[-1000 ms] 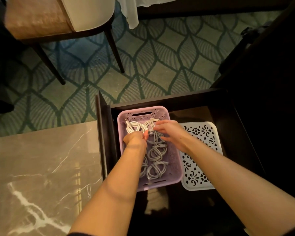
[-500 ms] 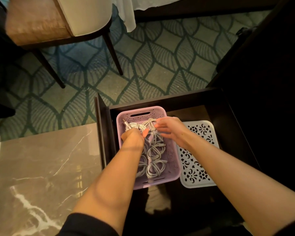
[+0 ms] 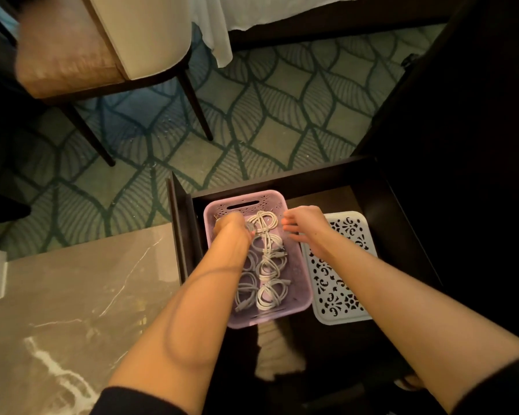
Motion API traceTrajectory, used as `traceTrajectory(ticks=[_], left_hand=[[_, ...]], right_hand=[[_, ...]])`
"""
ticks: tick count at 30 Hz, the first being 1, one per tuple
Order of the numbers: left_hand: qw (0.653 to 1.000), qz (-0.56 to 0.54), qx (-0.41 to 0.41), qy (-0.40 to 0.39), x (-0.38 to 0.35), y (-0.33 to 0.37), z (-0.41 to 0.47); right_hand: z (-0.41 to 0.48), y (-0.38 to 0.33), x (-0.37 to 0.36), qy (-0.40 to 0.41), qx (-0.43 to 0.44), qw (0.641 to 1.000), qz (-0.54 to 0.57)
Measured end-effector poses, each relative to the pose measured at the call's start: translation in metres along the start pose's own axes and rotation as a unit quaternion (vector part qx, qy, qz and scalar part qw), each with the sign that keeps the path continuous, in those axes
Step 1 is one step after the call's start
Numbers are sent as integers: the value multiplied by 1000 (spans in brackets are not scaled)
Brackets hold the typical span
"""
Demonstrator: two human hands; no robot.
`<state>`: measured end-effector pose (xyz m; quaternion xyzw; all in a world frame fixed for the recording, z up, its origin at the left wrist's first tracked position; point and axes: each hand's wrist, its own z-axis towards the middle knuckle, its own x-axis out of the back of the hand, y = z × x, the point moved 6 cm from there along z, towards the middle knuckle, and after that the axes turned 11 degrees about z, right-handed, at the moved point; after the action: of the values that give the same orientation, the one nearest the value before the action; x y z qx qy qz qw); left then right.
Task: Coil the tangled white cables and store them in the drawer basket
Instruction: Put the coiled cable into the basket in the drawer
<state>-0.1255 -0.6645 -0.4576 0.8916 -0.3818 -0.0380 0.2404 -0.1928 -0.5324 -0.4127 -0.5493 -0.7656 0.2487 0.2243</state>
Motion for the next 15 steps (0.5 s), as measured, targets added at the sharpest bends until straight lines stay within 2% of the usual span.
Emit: traceTrajectory(ticks=[3,7,10,15], left_hand=[[998,2,-69,15,-2,25,-35],[977,121,-167,-54,-24,58,-100],[924,200,-323,-45,-42,81,-150],[842,225,-488,-53,-78,107,-250]], right_hand=[[-14,-20,16,33,52,998,-14],[-52,-56,55,67,164,979,-100],[-103,-83,93,92,248,958,-114],[-198,-125,147,132,350,925,-65]])
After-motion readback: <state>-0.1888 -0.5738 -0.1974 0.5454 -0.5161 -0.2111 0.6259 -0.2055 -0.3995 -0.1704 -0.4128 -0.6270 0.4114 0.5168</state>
